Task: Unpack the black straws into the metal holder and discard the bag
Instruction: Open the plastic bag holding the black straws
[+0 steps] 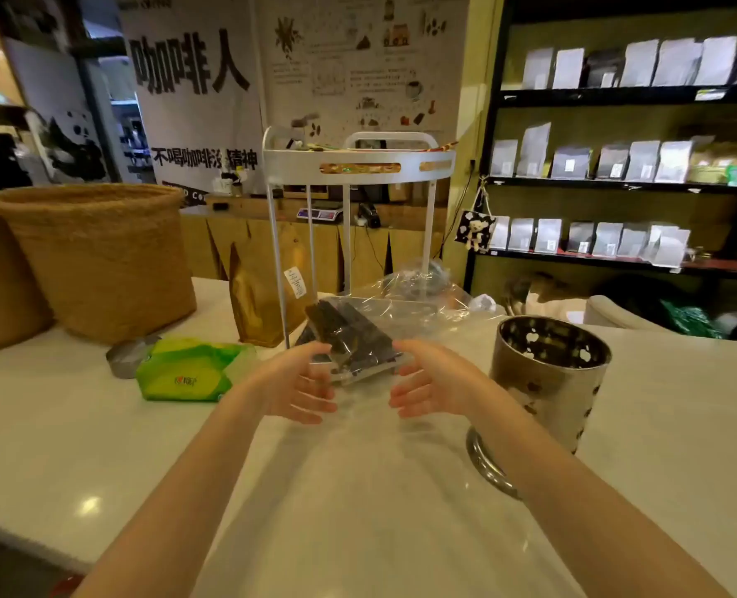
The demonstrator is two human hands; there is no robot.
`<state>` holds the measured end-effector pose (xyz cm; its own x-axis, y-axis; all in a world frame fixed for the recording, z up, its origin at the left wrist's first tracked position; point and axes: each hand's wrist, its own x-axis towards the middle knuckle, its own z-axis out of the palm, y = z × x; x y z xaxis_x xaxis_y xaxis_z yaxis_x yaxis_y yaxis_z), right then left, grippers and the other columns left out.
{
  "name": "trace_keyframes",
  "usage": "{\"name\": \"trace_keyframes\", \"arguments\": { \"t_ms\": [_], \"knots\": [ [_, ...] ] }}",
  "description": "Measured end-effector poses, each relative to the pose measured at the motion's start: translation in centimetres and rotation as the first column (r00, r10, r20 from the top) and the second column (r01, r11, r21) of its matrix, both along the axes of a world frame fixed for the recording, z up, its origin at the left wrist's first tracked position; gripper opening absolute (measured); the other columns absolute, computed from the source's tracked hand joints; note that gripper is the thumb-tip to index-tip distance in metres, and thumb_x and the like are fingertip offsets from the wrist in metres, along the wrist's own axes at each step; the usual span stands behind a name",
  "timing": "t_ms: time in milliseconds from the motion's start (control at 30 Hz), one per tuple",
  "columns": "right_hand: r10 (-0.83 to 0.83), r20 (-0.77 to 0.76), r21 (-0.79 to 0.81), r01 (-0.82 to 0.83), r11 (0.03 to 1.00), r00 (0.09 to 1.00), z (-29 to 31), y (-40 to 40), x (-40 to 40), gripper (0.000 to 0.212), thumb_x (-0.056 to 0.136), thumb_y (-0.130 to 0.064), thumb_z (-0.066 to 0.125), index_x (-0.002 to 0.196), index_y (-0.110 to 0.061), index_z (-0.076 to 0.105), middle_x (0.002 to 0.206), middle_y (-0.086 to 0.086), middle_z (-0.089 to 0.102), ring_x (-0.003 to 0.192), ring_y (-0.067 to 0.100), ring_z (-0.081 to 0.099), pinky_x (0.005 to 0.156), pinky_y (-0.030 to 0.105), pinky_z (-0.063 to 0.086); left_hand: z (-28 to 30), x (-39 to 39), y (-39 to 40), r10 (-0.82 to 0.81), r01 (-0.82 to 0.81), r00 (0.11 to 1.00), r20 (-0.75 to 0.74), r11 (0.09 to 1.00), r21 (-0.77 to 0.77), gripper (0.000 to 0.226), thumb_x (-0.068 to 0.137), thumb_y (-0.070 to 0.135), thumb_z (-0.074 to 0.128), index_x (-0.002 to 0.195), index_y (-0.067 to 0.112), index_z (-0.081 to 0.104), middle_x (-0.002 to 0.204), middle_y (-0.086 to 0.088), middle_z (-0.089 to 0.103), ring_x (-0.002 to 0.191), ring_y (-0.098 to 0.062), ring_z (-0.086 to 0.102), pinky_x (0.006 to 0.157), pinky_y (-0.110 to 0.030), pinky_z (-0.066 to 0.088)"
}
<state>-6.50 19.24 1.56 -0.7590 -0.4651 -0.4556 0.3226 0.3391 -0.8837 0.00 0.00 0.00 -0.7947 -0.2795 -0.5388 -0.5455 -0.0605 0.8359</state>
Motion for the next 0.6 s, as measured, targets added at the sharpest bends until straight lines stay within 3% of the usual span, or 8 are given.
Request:
{"name": "trace_keyframes", "arguments": {
  "t_ms": [100, 200, 300, 433, 533, 600],
  "knots": [
    [-0.163, 0.115, -0.19, 0.182, 0.965, 0.98, -1.1, -0.3, -0.8, 0.041, 0.089, -0.034, 0.056, 0.113, -0.003, 0.041, 0.104, 0.027, 0.055, 0.088, 0.038, 0.062, 0.075, 0.045, 0.053, -1.2, -0.5, 0.4, 0.089, -0.091, 0.996, 0.023, 0.99, 0.112, 0.059, 0.08, 0.048, 0.058, 0.11, -0.002, 0.048, 0.099, -0.02, 0.059, 0.091, -0.037, 0.065, 0.072, -0.043, 0.054],
    [-0.29, 0.203, -0.318, 0.343, 0.884, 0.935, -2.4, -0.6, -1.9, 0.036, 0.088, -0.029, 0.058, 0.113, -0.011, 0.04, 0.092, 0.021, 0.055, 0.093, 0.038, 0.06, 0.07, 0.045, 0.053, -2.3, -1.2, 0.8, 0.163, -0.142, 0.986, -0.045, 0.944, 0.298, 0.063, 0.077, 0.043, 0.065, 0.112, -0.006, 0.047, 0.112, -0.026, 0.057, 0.094, -0.038, 0.062, 0.077, -0.042, 0.054],
    [-0.341, 0.261, -0.419, 0.424, 0.803, 0.903, -2.5, -0.6, -2.4, 0.03, 0.087, -0.026, 0.059, 0.107, -0.01, 0.043, 0.087, 0.018, 0.059, 0.087, 0.033, 0.062, 0.067, 0.042, 0.053, -2.5, -1.9, 1.5, 0.257, -0.175, 0.956, -0.141, 0.885, 0.432, 0.059, 0.075, 0.033, 0.069, 0.114, -0.008, 0.052, 0.11, -0.022, 0.06, 0.093, -0.033, 0.062, 0.067, -0.038, 0.054],
    [-0.417, 0.239, -0.432, 0.481, 0.763, 0.877, -2.6, -0.9, -2.9, 0.021, 0.088, -0.015, 0.059, 0.106, -0.005, 0.053, 0.092, 0.021, 0.064, 0.072, 0.03, 0.064, 0.057, 0.038, 0.054, -2.7, -3.1, 2.8, 0.369, -0.231, 0.912, -0.18, 0.824, 0.517, 0.045, 0.076, 0.019, 0.07, 0.113, -0.001, 0.055, 0.104, -0.018, 0.063, 0.086, -0.031, 0.066, 0.052, -0.036, 0.057],
    [-0.484, 0.232, -0.425, 0.536, 0.73, 0.844, -2.8, -1.0, -3.5, 0.017, 0.088, -0.001, 0.054, 0.104, -0.004, 0.057, 0.08, 0.018, 0.064, 0.067, 0.028, 0.064, 0.055, 0.037, 0.055, -2.7, -3.5, 3.5, 0.382, -0.231, 0.906, -0.182, 0.807, 0.543, 0.017, 0.08, 0.005, 0.063, 0.096, 0.0, 0.059, 0.078, -0.019, 0.071, 0.054, -0.028, 0.07, 0.037, -0.03, 0.052],
    [-0.518, 0.223, -0.437, 0.56, 0.704, 0.826, -2.8, -1.0, -3.7, 0.016, 0.086, 0.003, 0.054, 0.099, -0.005, 0.06, 0.085, 0.019, 0.067, 0.068, 0.029, 0.065, 0.061, 0.038, 0.057, -2.4, -3.5, 3.6, 0.358, -0.226, 0.92, -0.157, 0.815, 0.533, 0.011, 0.081, 0.003, 0.061, 0.09, -0.001, 0.058, 0.058, -0.018, 0.07, 0.044, -0.03, 0.067, 0.032, -0.035, 0.05]
  ]
}}
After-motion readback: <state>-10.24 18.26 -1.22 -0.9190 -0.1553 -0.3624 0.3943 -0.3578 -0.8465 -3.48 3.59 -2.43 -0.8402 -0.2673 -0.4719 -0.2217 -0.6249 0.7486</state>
